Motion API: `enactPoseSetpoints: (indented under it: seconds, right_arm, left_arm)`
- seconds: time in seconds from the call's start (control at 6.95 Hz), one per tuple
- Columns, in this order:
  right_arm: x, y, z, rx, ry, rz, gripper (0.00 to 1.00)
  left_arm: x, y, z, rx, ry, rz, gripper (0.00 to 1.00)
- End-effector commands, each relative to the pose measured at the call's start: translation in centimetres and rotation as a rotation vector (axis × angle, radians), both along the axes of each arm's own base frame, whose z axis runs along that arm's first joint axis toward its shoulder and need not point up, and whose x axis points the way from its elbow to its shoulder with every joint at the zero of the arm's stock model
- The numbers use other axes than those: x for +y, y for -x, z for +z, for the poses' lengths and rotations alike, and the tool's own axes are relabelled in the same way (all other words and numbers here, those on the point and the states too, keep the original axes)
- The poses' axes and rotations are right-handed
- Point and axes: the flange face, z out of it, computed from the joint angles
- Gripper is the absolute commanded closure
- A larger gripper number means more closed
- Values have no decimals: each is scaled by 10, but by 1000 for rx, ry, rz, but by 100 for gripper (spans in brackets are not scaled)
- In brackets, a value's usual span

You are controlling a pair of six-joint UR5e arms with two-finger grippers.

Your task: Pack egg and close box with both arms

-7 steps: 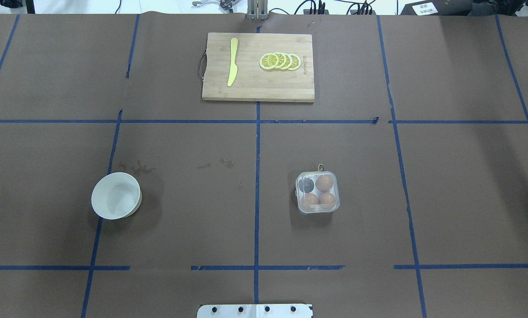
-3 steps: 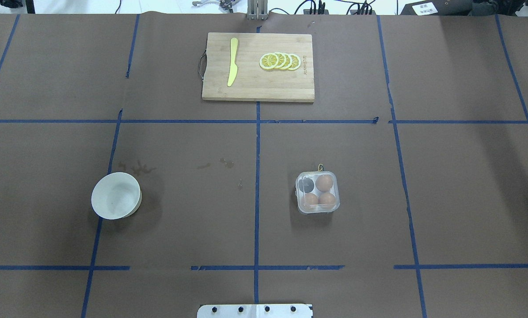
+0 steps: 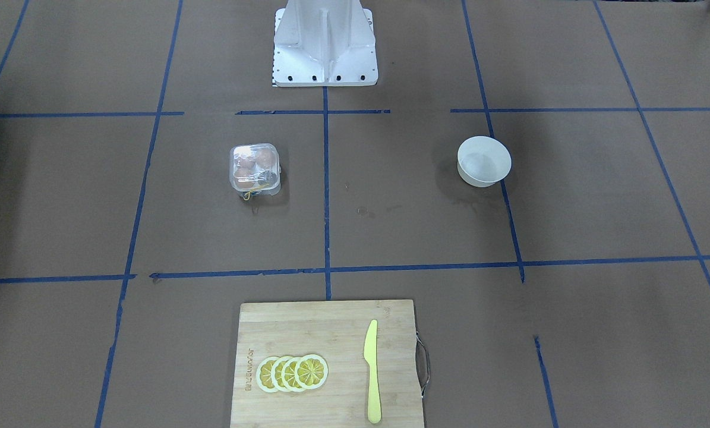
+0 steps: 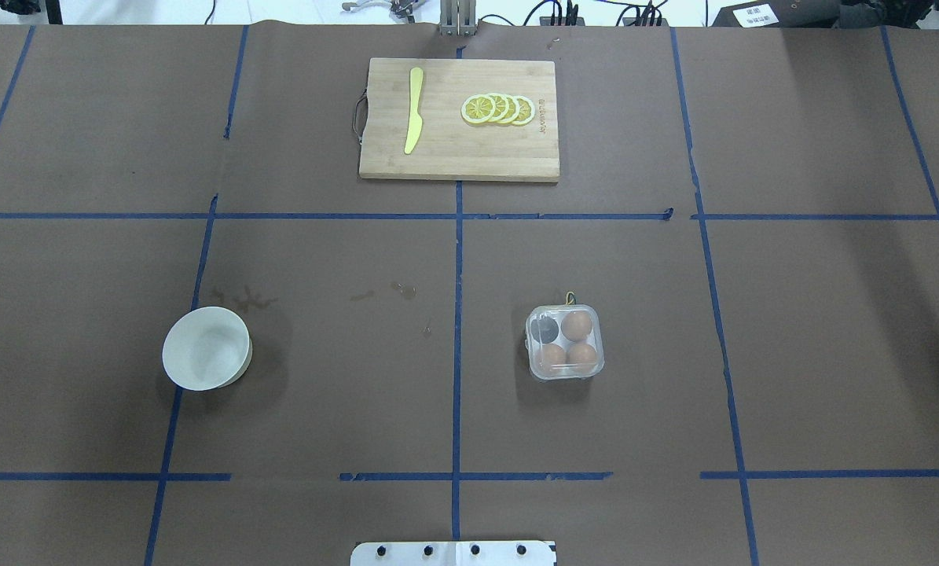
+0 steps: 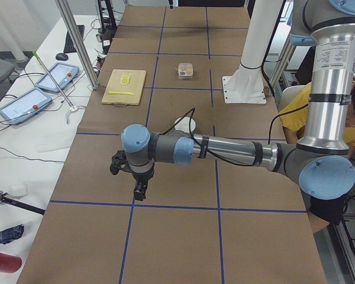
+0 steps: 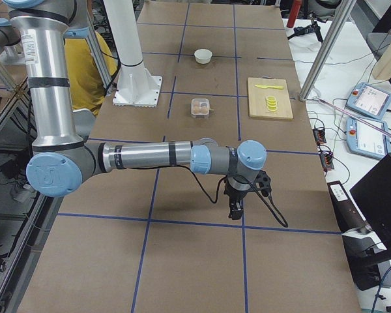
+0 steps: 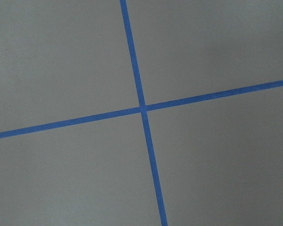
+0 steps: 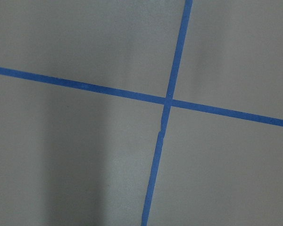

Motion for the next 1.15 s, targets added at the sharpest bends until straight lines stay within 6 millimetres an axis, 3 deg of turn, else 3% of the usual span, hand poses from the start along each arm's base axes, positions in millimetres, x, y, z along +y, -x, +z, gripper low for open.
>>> enactPoseSetpoints:
  seconds: [0.0, 0.14, 0.29, 0.58, 1.01]
  right_arm:
    - [0, 1, 1, 0, 2, -2, 0]
    - [0, 1, -1, 0, -3, -2, 0]
    - [0, 1, -1, 0, -3, -2, 0]
    - [0, 1, -4, -2, -7, -2, 0]
    - [0, 1, -5, -4, -9, -1, 0]
  left_arm:
    - [3, 18, 2, 1, 8, -34, 0]
    - [12, 29, 1, 5, -6, -50, 0]
    - [15, 27, 6, 6, 8, -52, 0]
    - [14, 24, 13, 4, 12, -44, 0]
    - [4, 20, 5, 3, -51, -37, 0]
